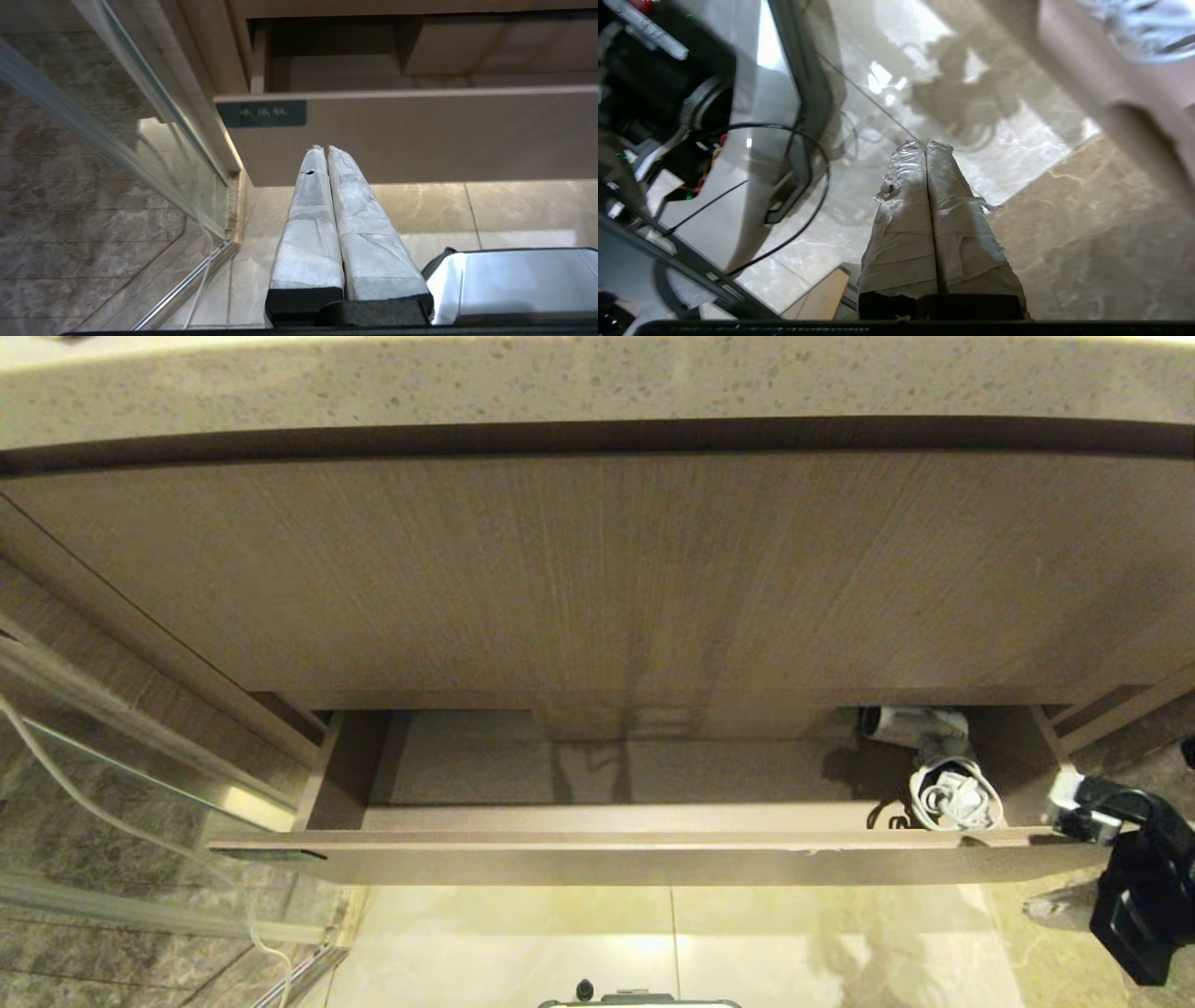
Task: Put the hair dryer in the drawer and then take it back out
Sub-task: Pull open the drawer
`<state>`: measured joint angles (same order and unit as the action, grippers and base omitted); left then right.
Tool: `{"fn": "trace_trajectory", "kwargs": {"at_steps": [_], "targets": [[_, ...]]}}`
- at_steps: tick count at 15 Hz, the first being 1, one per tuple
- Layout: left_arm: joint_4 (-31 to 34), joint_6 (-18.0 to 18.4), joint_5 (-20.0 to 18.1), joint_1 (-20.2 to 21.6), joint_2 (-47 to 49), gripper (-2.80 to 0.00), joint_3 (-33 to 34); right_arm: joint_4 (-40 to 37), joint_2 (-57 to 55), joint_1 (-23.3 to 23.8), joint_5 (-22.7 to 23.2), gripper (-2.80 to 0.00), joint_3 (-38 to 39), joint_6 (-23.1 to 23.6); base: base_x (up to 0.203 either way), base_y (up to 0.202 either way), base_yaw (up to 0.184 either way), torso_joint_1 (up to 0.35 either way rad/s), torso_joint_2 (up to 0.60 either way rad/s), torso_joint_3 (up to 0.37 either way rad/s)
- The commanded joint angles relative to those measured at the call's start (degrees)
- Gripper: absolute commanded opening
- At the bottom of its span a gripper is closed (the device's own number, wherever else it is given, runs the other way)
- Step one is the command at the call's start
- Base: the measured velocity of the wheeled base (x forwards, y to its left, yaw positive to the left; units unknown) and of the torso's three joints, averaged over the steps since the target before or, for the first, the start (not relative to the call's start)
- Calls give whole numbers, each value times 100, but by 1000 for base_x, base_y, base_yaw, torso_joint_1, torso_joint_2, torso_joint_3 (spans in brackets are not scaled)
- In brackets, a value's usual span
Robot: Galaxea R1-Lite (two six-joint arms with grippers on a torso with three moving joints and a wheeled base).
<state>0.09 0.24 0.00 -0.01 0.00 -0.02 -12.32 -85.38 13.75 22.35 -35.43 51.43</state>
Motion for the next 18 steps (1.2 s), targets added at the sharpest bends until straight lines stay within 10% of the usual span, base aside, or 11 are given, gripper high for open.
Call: {"fn": "trace_trajectory", "kwargs": {"at_steps": [1,18], "targets": [[0,2,3,1,0,-280,2,-34,162,40,21,-280,89,30,0,0,0,0,0,0],[0,2,0,1,-8,-280,2,113,-506,551,-11,-280,-947,-14,0,0,0,0,0,0]]}}
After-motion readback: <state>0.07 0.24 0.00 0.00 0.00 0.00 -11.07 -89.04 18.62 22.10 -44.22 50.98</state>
